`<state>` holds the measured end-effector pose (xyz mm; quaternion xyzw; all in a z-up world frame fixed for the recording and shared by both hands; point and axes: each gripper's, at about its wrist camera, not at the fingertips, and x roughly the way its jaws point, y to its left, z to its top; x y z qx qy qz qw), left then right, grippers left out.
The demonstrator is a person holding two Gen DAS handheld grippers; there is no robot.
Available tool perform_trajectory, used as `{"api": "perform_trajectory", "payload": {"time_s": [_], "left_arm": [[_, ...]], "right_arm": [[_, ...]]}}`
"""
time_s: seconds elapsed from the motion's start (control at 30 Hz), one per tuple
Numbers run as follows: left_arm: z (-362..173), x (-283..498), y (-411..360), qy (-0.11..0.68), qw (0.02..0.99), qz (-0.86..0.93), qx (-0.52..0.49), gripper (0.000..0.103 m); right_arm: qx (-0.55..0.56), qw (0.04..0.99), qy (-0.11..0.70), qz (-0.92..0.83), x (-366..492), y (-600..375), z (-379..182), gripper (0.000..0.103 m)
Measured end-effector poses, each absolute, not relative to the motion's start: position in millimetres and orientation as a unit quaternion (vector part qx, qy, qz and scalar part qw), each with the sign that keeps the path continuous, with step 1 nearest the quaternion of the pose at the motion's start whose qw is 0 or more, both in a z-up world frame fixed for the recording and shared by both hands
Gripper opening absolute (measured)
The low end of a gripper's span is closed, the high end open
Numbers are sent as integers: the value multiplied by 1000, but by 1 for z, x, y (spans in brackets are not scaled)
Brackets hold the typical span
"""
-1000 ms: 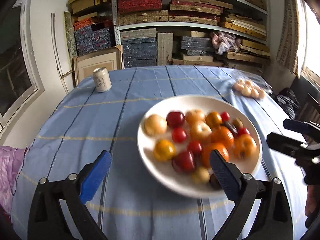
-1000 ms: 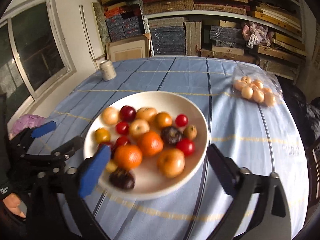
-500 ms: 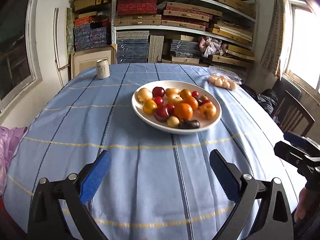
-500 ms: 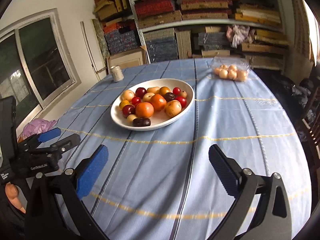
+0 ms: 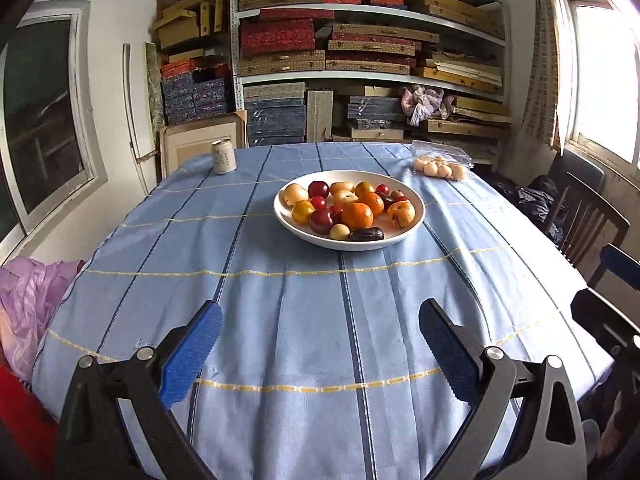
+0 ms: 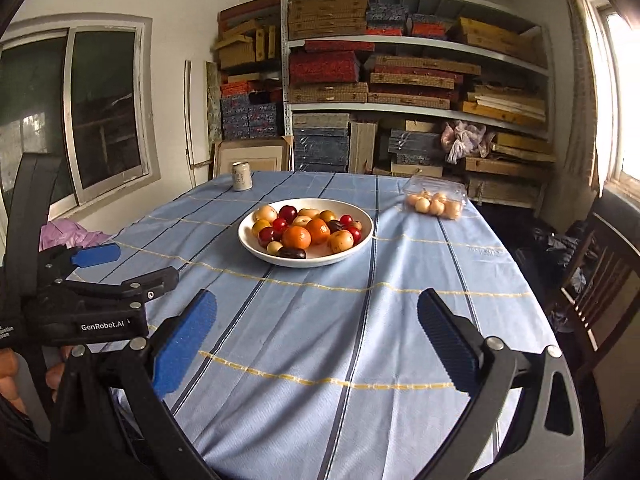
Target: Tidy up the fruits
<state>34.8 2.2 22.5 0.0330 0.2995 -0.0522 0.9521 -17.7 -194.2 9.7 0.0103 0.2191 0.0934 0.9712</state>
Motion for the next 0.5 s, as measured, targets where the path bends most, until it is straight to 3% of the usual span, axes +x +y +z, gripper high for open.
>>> {"api": "perform_trajectory", "payload": {"time_s": [0.5], "left_arm": [[28, 21, 2, 288, 956, -46, 30, 99]], "right_arm": [[4, 974, 211, 86, -32, -198, 13, 98]]}}
